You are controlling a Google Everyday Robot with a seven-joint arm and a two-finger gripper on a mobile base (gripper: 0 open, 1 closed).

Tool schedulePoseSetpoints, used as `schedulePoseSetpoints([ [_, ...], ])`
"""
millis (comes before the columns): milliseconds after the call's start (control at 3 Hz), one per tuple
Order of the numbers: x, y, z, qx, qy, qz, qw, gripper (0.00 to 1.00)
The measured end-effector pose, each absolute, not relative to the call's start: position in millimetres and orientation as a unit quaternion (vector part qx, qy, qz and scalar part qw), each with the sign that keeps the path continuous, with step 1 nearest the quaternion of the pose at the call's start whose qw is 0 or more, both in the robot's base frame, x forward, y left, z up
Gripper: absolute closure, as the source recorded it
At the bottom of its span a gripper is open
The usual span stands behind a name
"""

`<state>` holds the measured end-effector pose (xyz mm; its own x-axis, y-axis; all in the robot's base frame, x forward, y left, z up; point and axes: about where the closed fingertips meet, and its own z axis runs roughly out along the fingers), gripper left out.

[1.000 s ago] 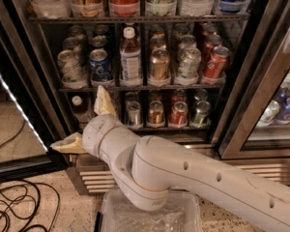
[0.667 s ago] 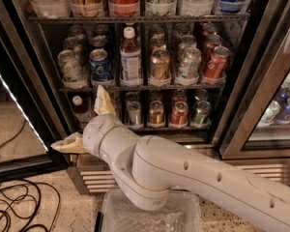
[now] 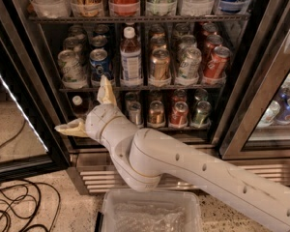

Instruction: Pick pepsi can from middle shelf of fridge

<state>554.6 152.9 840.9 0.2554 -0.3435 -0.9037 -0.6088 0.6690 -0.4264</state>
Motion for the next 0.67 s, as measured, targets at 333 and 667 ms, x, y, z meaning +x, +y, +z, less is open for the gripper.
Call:
schedulePoseSetpoints([
  [333,578.0,159.3,840.4,-0.376,0.593,0.092,0.707,0.00],
  [667,587.2,161.9,844.9,-0.348,0.588,0.067,0.727,0.12],
])
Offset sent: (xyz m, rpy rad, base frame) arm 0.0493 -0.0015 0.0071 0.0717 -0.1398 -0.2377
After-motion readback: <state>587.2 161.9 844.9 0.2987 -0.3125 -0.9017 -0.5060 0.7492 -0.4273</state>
